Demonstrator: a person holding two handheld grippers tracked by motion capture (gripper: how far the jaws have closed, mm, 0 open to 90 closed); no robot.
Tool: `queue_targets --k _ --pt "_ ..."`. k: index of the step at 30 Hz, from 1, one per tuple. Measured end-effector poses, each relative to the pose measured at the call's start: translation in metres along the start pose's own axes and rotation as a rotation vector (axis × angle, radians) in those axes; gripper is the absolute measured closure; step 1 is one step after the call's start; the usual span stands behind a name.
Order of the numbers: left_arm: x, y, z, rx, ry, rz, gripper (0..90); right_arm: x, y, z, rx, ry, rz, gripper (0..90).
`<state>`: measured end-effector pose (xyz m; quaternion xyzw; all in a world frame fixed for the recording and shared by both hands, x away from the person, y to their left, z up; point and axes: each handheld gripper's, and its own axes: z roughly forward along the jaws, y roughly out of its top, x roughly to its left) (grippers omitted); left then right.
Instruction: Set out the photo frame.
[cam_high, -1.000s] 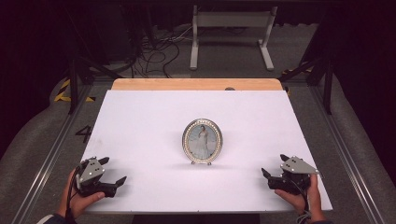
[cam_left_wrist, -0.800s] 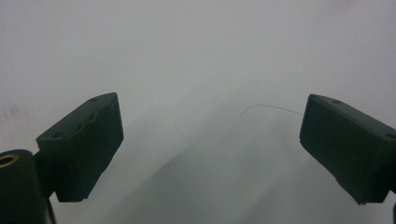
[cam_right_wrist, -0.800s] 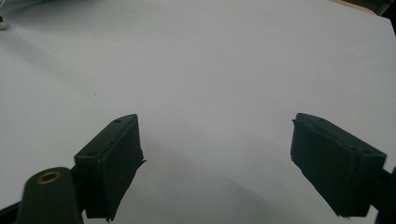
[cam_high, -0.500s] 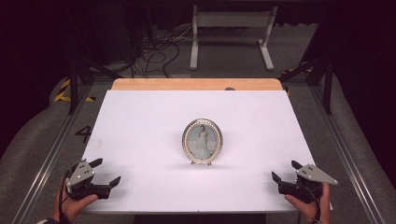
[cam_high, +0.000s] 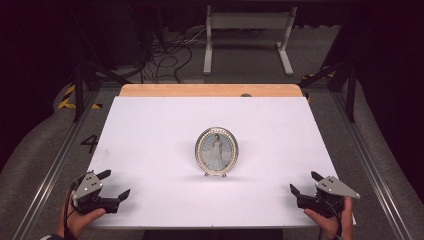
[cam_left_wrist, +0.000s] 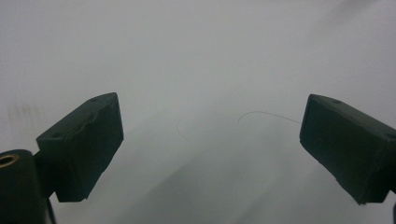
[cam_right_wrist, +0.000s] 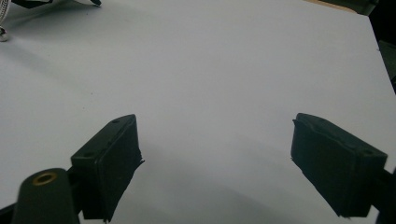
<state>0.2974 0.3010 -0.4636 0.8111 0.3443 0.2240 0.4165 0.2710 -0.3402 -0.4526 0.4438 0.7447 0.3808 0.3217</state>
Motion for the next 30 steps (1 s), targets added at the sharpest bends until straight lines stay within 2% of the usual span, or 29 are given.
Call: queue_targets --k 13,30 --pt "-0.0022 -0.0002 0.0027 0.023 -0.001 0.015 6.9 0.004 0.0002 0.0013 0.012 0.004 -0.021 15.8" --pt "-0.0023 0.0002 0.0042 0.035 0.002 0.024 6.9 0.0028 -0.0003 0.001 0.011 0.003 -0.016 15.6"
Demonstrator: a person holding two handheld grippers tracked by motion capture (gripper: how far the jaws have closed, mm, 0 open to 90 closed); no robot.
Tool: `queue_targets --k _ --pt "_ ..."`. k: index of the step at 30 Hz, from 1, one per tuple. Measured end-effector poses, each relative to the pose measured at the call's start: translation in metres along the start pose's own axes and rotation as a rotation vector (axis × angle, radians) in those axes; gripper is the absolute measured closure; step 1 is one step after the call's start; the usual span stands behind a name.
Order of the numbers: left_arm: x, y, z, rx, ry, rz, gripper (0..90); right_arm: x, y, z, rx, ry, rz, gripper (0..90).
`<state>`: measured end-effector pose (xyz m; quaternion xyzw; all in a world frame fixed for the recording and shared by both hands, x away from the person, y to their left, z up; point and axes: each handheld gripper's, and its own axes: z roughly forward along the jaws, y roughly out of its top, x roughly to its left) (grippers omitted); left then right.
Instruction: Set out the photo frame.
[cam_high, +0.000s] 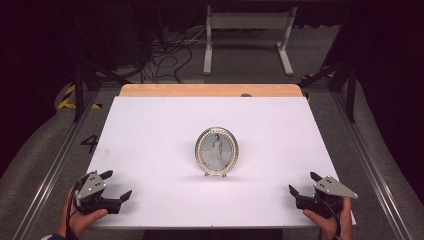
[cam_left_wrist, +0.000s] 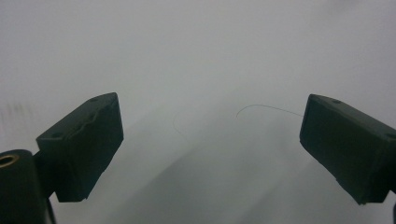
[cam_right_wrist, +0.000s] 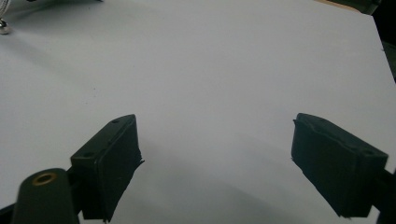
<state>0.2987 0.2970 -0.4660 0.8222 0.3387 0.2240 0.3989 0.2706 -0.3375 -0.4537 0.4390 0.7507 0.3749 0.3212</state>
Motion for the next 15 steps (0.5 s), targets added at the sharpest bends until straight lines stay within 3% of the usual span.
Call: queue_targets --k 15 --pt "-0.0005 0.0009 0.0016 0.0 -0.006 -0.003 6.9 0.0012 0.0003 -0.0004 0.0 -0.001 0.001 15.5"
